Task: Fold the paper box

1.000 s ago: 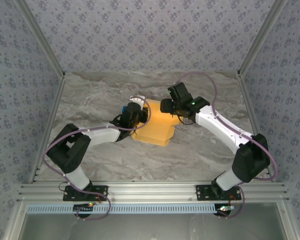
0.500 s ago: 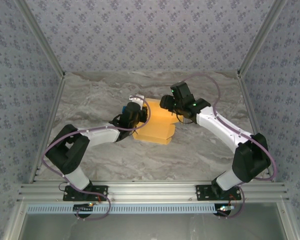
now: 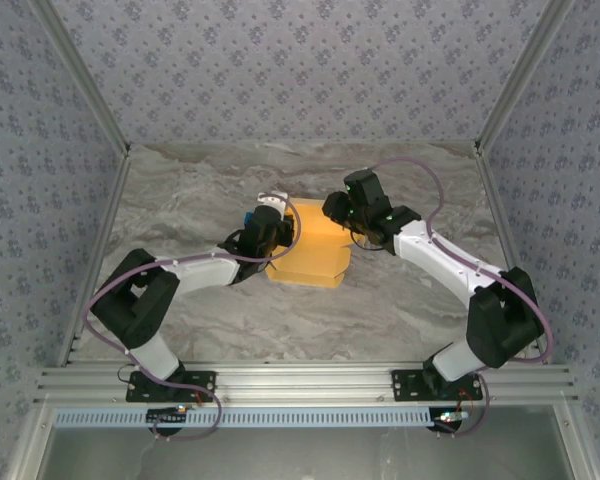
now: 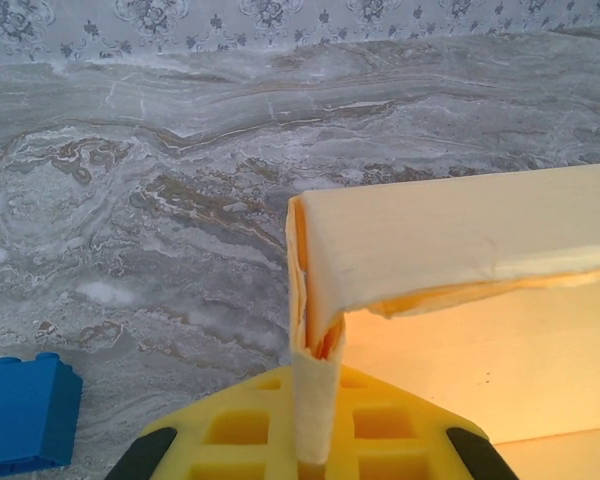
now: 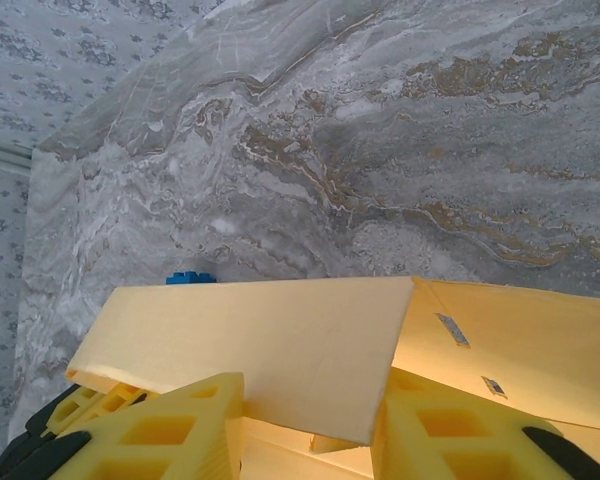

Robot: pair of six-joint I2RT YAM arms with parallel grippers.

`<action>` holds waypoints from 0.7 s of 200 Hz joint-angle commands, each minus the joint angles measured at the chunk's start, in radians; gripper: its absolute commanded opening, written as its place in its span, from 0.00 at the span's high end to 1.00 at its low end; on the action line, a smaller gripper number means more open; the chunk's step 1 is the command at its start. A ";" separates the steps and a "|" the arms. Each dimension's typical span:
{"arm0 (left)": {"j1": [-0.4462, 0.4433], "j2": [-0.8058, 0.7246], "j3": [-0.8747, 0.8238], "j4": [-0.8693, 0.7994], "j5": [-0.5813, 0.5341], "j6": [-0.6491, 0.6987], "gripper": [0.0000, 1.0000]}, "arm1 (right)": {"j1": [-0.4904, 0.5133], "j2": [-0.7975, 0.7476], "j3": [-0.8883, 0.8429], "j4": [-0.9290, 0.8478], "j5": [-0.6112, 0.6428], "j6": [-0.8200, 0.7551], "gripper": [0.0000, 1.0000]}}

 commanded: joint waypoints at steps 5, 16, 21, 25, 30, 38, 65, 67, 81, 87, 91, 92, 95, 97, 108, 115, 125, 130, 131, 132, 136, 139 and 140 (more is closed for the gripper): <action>-0.008 -0.041 -0.004 0.027 0.017 0.005 1.00 | -0.004 -0.022 -0.005 0.029 0.010 0.007 0.59; -0.010 -0.041 -0.002 0.025 0.009 0.003 1.00 | -0.002 -0.029 -0.006 0.010 0.016 -0.014 0.51; -0.009 -0.041 -0.002 0.021 0.005 0.002 1.00 | -0.001 -0.032 -0.003 -0.002 0.022 -0.022 0.47; -0.010 -0.041 0.001 0.018 0.001 0.000 1.00 | 0.000 -0.037 -0.004 -0.013 0.031 -0.030 0.45; -0.009 -0.041 0.002 0.013 -0.001 0.000 1.00 | 0.001 -0.044 -0.006 -0.023 0.036 -0.039 0.42; -0.009 -0.041 0.007 0.004 -0.009 -0.004 1.00 | 0.003 -0.053 -0.008 -0.044 0.046 -0.060 0.39; -0.008 -0.044 0.018 -0.025 -0.028 -0.019 1.00 | 0.031 -0.107 -0.043 -0.093 0.080 -0.139 0.35; -0.008 -0.043 0.017 -0.026 -0.030 -0.022 1.00 | 0.032 -0.110 -0.044 -0.095 0.082 -0.143 0.35; -0.008 -0.048 0.020 -0.037 -0.041 -0.029 1.00 | 0.055 -0.144 -0.070 -0.117 0.110 -0.179 0.34; -0.008 -0.051 0.021 -0.044 -0.044 -0.031 1.00 | 0.065 -0.158 -0.081 -0.129 0.122 -0.195 0.33; -0.008 -0.053 0.022 -0.048 -0.047 -0.032 1.00 | 0.074 -0.169 -0.089 -0.139 0.134 -0.204 0.33; -0.007 -0.053 0.021 -0.048 -0.047 -0.033 1.00 | 0.074 -0.169 -0.089 -0.139 0.134 -0.204 0.33; -0.007 -0.054 0.021 -0.050 -0.048 -0.034 1.00 | 0.080 -0.174 -0.094 -0.145 0.140 -0.209 0.33; -0.007 -0.055 0.022 -0.051 -0.048 -0.035 1.00 | 0.082 -0.179 -0.098 -0.148 0.143 -0.211 0.33; -0.007 -0.063 0.021 -0.054 -0.051 -0.039 1.00 | 0.097 -0.194 -0.122 -0.157 0.154 -0.214 0.33; -0.007 -0.066 0.022 -0.057 -0.052 -0.042 1.00 | 0.107 -0.201 -0.142 -0.154 0.150 -0.206 0.33; -0.008 -0.070 0.022 -0.060 -0.052 -0.043 1.00 | 0.119 -0.200 -0.163 -0.145 0.142 -0.194 0.33; -0.008 -0.071 0.021 -0.060 -0.051 -0.044 1.00 | 0.126 -0.197 -0.174 -0.137 0.139 -0.186 0.33; -0.007 -0.072 0.022 -0.060 -0.051 -0.044 1.00 | 0.127 -0.196 -0.176 -0.135 0.138 -0.185 0.33; -0.008 -0.072 0.021 -0.061 -0.052 -0.044 1.00 | 0.129 -0.196 -0.177 -0.134 0.136 -0.183 0.33; -0.007 -0.074 0.022 -0.060 -0.051 -0.044 1.00 | 0.133 -0.191 -0.185 -0.128 0.132 -0.177 0.33; -0.008 -0.074 0.021 -0.061 -0.052 -0.044 1.00 | 0.136 -0.187 -0.190 -0.122 0.130 -0.173 0.33; -0.008 -0.074 0.022 -0.061 -0.053 -0.045 1.00 | 0.136 -0.185 -0.191 -0.121 0.130 -0.170 0.33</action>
